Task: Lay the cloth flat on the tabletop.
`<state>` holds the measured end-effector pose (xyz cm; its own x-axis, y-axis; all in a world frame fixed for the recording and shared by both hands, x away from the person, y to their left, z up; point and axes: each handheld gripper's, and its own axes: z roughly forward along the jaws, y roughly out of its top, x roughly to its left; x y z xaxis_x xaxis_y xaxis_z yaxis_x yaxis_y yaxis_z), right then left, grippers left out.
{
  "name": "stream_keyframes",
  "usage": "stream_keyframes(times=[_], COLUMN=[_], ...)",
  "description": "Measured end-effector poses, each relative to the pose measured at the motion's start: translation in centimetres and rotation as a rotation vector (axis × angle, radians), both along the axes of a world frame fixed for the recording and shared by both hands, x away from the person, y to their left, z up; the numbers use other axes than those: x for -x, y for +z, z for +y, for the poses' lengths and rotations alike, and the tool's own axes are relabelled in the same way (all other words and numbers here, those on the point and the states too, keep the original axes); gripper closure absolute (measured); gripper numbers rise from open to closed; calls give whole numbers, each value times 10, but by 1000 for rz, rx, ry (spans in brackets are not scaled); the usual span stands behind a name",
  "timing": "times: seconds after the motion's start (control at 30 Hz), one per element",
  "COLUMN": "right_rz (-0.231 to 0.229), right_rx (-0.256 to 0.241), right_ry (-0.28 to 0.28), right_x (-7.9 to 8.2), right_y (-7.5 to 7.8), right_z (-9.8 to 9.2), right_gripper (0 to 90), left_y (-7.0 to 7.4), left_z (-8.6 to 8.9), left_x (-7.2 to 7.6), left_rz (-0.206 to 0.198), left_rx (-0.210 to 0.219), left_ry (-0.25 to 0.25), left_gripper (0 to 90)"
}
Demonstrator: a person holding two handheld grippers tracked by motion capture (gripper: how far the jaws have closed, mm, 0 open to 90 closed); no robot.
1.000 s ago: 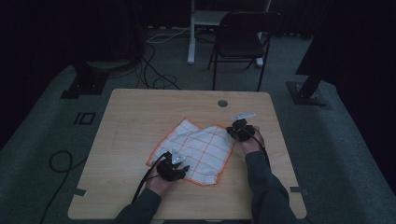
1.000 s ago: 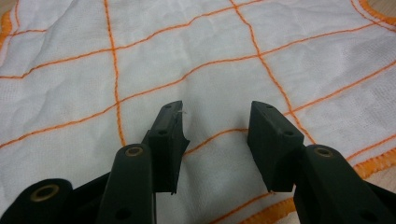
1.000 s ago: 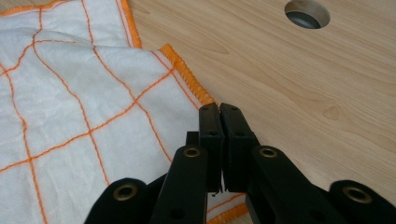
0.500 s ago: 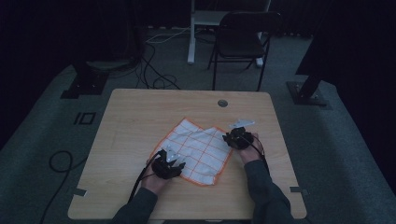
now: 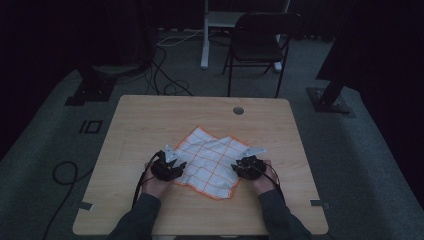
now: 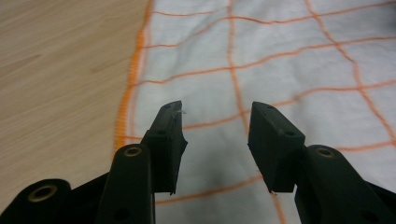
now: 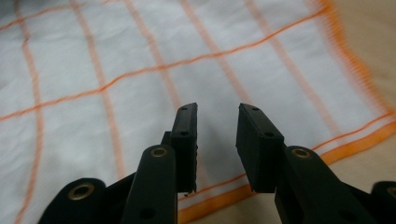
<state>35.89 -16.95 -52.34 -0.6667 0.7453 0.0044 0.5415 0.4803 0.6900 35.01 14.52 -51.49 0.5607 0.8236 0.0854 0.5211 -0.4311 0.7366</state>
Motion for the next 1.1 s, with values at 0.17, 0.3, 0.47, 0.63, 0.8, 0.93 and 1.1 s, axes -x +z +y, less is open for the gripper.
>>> stream_keyframes(times=[0.17,0.3,0.47,0.63,0.8,0.93,1.1], right_rz=[23,28,21,30,27,25,24], right_rx=[11,12,46,43,50,56,53], right_ry=[10,5,19,13,-4,-31,-64], right_x=[12,16,20,22,20,15,7], right_y=[-8,-10,-9,-9,-9,-8,-9], right_z=[3,0,-1,-7,-13,-20,-28], right_gripper=[658,659,674,686,688,686,675], left_y=[0,0,-2,-7,-12,-15,-20], left_z=[4,6,8,6,5,5,5], left_x=[-14,-26,-39,-44,-46,-44,-35], left_rz=[9,11,35,49,62,73,68], left_rx=[2,3,3,-4,-13,-31,-23], left_ry=[28,48,71,77,76,61,49], left_gripper=[566,574,581,584,587,602,620])
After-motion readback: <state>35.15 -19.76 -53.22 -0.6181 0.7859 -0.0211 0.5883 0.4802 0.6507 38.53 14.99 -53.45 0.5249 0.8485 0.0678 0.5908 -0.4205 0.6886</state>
